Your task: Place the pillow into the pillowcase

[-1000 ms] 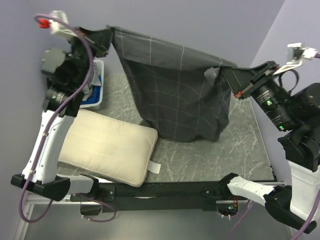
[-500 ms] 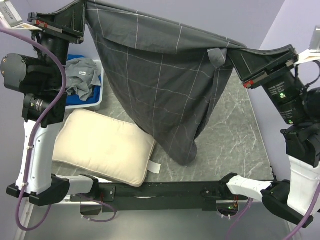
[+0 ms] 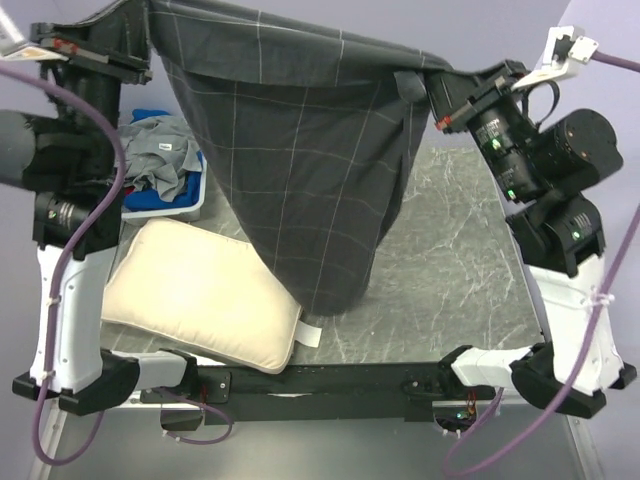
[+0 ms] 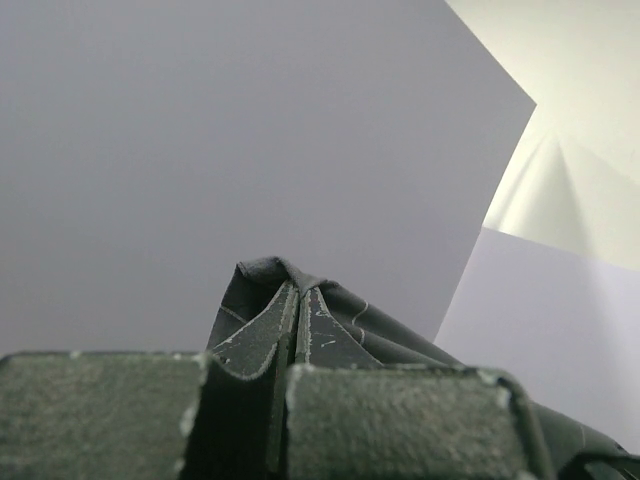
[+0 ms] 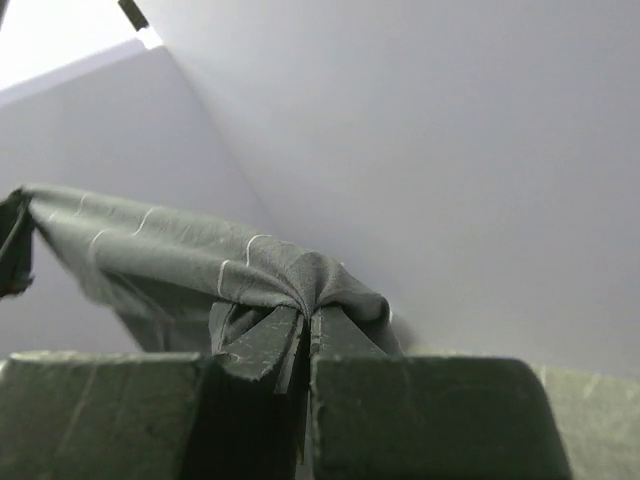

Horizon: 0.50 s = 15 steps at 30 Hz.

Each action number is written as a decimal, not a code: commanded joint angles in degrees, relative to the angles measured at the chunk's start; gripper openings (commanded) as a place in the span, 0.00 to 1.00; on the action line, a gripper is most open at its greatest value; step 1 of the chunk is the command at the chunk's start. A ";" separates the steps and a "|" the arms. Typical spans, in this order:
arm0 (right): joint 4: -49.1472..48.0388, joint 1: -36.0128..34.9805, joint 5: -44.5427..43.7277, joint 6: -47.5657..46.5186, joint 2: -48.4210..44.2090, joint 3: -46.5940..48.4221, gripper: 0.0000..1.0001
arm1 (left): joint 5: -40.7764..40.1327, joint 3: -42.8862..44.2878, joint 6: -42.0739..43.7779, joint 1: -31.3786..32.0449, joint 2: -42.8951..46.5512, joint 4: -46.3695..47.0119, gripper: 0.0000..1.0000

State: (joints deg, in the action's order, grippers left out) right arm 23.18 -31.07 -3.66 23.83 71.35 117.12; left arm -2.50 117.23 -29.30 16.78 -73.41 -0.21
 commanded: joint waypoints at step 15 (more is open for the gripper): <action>-15.98 8.38 2.77 6.65 24.89 20.27 0.00 | 24.71 -8.65 -4.43 -0.60 15.21 1.25 0.01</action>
State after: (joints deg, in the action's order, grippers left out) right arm 7.64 -29.56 -0.34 25.47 97.80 131.74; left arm 8.80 113.67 -27.44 16.51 -60.31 -2.31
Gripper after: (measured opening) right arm 0.010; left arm 0.017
